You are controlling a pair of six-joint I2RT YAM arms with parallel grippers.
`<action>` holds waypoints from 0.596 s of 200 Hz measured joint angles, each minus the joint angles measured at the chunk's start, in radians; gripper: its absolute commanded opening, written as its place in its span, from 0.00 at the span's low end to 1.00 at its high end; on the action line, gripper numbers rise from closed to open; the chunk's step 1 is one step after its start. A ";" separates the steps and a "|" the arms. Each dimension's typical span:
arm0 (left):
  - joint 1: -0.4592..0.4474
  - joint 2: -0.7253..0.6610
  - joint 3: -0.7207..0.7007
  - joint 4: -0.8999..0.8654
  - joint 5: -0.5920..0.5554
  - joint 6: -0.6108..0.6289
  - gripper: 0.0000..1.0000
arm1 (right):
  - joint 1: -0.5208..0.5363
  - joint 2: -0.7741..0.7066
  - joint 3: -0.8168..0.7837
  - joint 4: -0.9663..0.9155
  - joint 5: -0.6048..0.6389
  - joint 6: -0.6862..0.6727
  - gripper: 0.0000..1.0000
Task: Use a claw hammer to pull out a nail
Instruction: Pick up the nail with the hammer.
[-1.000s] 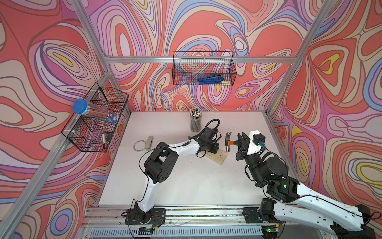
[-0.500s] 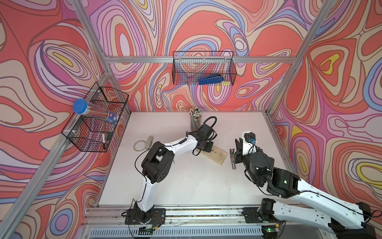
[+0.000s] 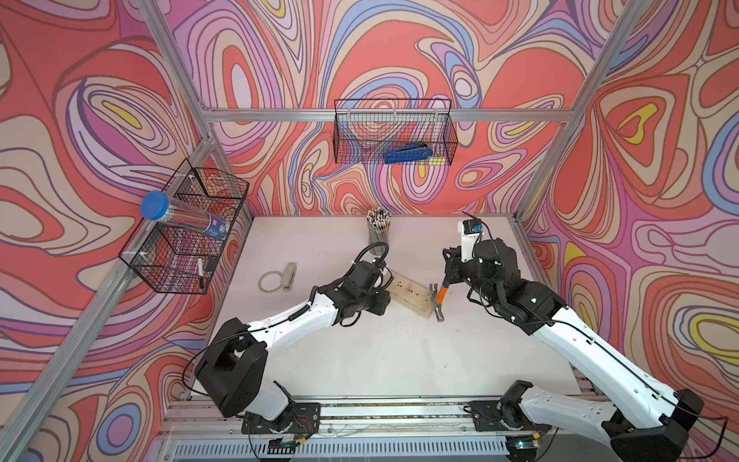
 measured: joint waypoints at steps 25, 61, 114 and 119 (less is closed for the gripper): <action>0.000 -0.078 -0.115 0.092 0.000 0.014 0.51 | -0.095 0.014 0.038 -0.019 -0.153 0.031 0.00; 0.000 -0.140 -0.190 0.206 0.036 0.070 0.52 | -0.225 0.047 0.068 -0.073 -0.373 0.077 0.00; -0.001 -0.139 -0.235 0.359 0.229 0.214 0.52 | -0.342 0.097 0.086 -0.109 -0.637 0.138 0.00; -0.003 -0.139 -0.239 0.366 0.241 0.226 0.52 | -0.346 0.100 0.086 -0.109 -0.652 0.142 0.00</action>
